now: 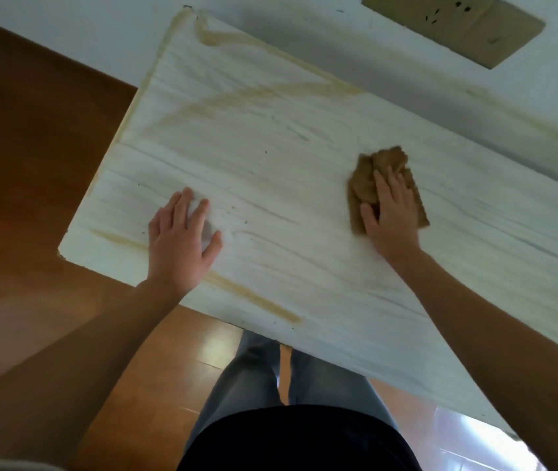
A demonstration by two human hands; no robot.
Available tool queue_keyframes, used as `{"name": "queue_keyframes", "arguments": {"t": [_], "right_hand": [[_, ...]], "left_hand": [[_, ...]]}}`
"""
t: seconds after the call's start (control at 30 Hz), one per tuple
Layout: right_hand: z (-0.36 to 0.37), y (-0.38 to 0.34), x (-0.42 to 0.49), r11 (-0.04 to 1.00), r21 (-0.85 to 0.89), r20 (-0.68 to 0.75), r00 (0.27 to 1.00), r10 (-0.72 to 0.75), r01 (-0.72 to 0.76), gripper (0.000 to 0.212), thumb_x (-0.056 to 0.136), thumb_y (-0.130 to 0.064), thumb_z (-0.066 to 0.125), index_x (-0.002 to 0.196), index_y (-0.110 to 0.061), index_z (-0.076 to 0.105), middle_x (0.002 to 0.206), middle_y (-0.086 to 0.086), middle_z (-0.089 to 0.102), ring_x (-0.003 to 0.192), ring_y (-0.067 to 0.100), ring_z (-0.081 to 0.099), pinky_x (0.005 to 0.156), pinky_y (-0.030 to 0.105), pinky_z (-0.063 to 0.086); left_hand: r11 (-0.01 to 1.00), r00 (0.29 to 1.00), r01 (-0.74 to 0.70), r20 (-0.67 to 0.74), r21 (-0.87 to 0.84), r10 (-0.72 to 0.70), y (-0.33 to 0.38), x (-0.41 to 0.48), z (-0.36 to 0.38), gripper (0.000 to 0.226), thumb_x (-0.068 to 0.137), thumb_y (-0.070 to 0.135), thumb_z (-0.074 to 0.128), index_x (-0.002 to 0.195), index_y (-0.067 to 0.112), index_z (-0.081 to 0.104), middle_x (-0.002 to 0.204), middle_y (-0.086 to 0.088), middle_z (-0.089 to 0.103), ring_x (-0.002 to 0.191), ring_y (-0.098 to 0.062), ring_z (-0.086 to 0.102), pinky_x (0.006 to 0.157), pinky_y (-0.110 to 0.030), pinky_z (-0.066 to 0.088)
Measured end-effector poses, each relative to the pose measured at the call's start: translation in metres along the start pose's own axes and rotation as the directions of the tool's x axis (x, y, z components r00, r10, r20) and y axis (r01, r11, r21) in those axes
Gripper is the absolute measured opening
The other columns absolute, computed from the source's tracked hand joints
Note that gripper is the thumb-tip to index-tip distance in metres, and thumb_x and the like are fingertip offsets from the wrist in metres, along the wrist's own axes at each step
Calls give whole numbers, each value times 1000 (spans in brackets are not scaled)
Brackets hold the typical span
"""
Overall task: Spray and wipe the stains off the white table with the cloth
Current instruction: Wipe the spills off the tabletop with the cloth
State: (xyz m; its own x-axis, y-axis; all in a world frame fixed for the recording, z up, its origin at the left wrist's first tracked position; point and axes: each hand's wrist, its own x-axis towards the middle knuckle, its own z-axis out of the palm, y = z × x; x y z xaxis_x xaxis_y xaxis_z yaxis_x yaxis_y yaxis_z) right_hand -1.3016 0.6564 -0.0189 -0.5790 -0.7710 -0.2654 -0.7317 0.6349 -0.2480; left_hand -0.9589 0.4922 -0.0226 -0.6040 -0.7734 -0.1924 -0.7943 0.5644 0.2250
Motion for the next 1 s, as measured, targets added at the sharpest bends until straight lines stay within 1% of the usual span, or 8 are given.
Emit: {"name": "queue_keyframes", "arguments": {"t": [0.07, 0.13, 0.33, 0.5, 0.57, 0.77, 0.93, 1.0], "right_hand": [[6, -32, 34, 988, 26, -39, 987, 155, -154, 63, 103, -31, 41, 160, -16, 19, 168, 9, 12, 155, 30, 7, 125, 49, 6], [13, -69, 52, 977, 41, -32, 977, 212, -210, 64, 103, -31, 37, 161, -17, 15, 169, 6, 7, 155, 30, 3, 125, 49, 3], [45, -135, -16, 989, 5, 36, 988, -148, 148, 64, 101, -33, 39, 160, -19, 19, 168, 6, 11, 155, 27, 7, 126, 48, 4], [53, -81, -99, 912, -10, 113, 907, -406, 410, 61, 102, -35, 43, 159, -19, 25, 167, 3, 19, 155, 23, 12, 126, 46, 11], [45, -41, -113, 930, -26, 104, 926, -362, 366, 62, 102, -36, 46, 159, -20, 26, 167, 2, 20, 155, 21, 13, 126, 45, 14], [8, 52, -95, 1000, 4, 17, 1000, 3, -3, 65, 101, -34, 51, 159, -19, 24, 167, 4, 21, 155, 22, 12, 126, 40, 10], [21, 10, -54, 960, 58, -62, 959, 276, -272, 64, 101, -28, 41, 160, -17, 18, 169, 6, 10, 155, 27, 5, 126, 46, 3], [28, -20, -52, 965, 54, -40, 965, 260, -258, 66, 101, -29, 41, 160, -17, 15, 169, 5, 6, 155, 27, 3, 125, 46, 3]], "left_hand": [[1000, 1000, 6, -6, -2, -6, 2, -1, 0, 61, 98, 48, 53, 150, 18, 41, 164, -14, 28, 151, -36, 25, 117, -54, 29], [1000, 1000, 8, -7, 3, -8, 3, -1, 1, 60, 99, 47, 52, 149, 18, 41, 164, -14, 28, 151, -36, 24, 118, -54, 28], [1000, 1000, 19, -6, -10, -19, 5, 0, 0, 58, 98, 47, 53, 147, 19, 42, 164, -13, 28, 152, -35, 23, 118, -55, 29], [1000, 1000, 9, 15, 23, -9, 7, -1, -3, 61, 99, 46, 54, 150, 14, 41, 163, -17, 30, 152, -37, 24, 117, -56, 28], [1000, 1000, 10, 21, 23, -10, 7, -1, -6, 61, 99, 46, 53, 150, 14, 41, 163, -18, 30, 152, -37, 24, 117, -55, 29], [1000, 1000, 1, 24, 25, -1, 11, -1, -10, 60, 99, 43, 56, 149, 14, 42, 163, -18, 30, 151, -38, 26, 117, -55, 29], [999, 1000, 1, 27, 33, -2, 11, -1, -8, 59, 98, 43, 57, 147, 14, 41, 162, -19, 30, 149, -40, 27, 115, -58, 31], [999, 999, 4, 33, 40, -5, 10, 0, -9, 59, 97, 43, 58, 146, 14, 42, 161, -19, 31, 147, -41, 29, 112, -60, 33]]}}
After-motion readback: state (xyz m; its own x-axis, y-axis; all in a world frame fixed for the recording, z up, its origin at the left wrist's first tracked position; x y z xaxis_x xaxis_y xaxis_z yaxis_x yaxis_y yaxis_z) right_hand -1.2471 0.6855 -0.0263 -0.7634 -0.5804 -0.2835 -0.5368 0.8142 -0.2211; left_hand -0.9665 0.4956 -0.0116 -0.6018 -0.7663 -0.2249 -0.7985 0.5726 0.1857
